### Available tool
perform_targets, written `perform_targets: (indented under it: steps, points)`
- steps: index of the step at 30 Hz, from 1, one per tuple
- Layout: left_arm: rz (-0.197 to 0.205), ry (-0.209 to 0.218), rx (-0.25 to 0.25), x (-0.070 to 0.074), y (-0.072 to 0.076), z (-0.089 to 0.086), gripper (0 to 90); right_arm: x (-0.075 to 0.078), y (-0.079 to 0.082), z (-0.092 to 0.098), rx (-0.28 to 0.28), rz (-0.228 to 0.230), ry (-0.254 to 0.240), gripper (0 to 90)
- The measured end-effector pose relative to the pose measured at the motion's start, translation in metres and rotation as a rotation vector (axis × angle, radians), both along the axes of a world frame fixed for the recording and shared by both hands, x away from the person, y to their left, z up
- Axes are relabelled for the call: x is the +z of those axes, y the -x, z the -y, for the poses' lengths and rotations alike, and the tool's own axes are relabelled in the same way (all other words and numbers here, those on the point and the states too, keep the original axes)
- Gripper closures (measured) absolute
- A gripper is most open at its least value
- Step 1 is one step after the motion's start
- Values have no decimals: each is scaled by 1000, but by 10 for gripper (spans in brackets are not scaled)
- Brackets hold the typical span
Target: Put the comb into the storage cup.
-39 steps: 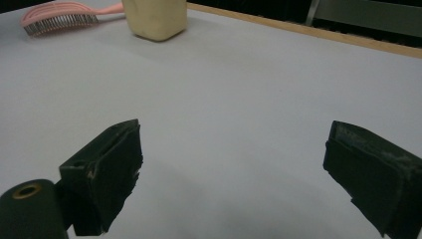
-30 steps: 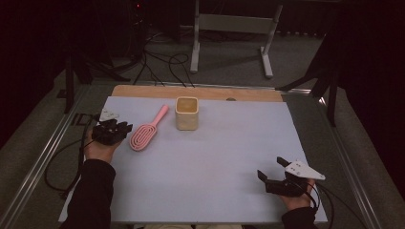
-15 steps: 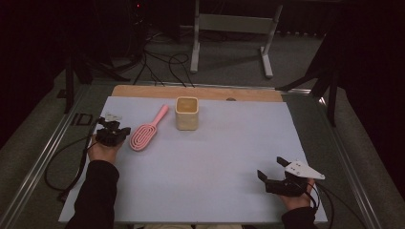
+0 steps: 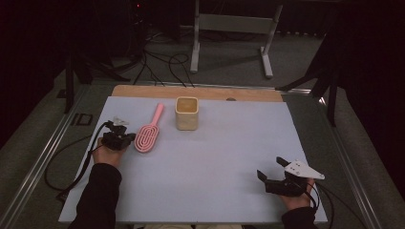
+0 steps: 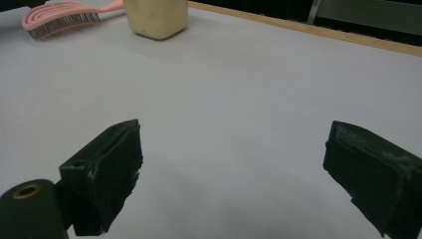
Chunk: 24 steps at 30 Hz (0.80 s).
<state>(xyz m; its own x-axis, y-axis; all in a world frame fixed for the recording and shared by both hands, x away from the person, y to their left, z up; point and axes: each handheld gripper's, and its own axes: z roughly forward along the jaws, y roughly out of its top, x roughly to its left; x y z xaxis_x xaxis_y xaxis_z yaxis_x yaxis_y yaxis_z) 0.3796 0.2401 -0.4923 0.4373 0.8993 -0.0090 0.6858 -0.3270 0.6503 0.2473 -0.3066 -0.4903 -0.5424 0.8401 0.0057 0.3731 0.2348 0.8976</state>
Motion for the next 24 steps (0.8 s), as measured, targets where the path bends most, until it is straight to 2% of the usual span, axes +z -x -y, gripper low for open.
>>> perform_targets:
  steps: [4, 7, 8, 9, 10, 12, 13, 14, 15, 16, 17, 18, 24]
  points:
    - [-8, -7, -29, -2, 3, 6, 900, 0, 0, 0, 0, -1, 2, 80]
    - [-18, -21, -90, -5, 9, 18, 900, -1, -1, -1, 1, -3, 5, 80]
    - [-18, -21, -90, -5, 9, 18, 900, -1, -1, -1, 1, -3, 5, 80]
    - [-21, -36, -123, -5, 11, 27, 900, -1, -1, -1, 1, -3, 7, 80]
    - [-21, -36, -123, -5, 11, 27, 900, -1, -1, -1, 1, -3, 7, 80]
    - [-19, -44, -164, -5, 12, 41, 900, -1, -1, -1, 2, -3, 9, 80]
    - [-19, -44, -164, -5, 12, 41, 900, -1, -1, -1, 2, -3, 9, 80]
    - [-14, -47, -182, -4, 11, 50, 900, -1, -1, -1, 2, -3, 10, 80]
    - [-14, -47, -182, -4, 11, 50, 900, -1, -1, -1, 2, -3, 10, 80]
    - [-13, -49, -201, -3, 9, 60, 900, -1, -1, -1, 2, -3, 11, 80]
    - [-13, -49, -201, -3, 9, 60, 900, -1, -1, -1, 2, -3, 11, 80]
    - [-11, -42, -222, -2, 6, 70, 900, -1, -1, -1, 2, -4, 10, 80]
    - [-11, -40, -256, -1, 1, 91, 900, -1, -1, 1, 2, -5, 6, 80]
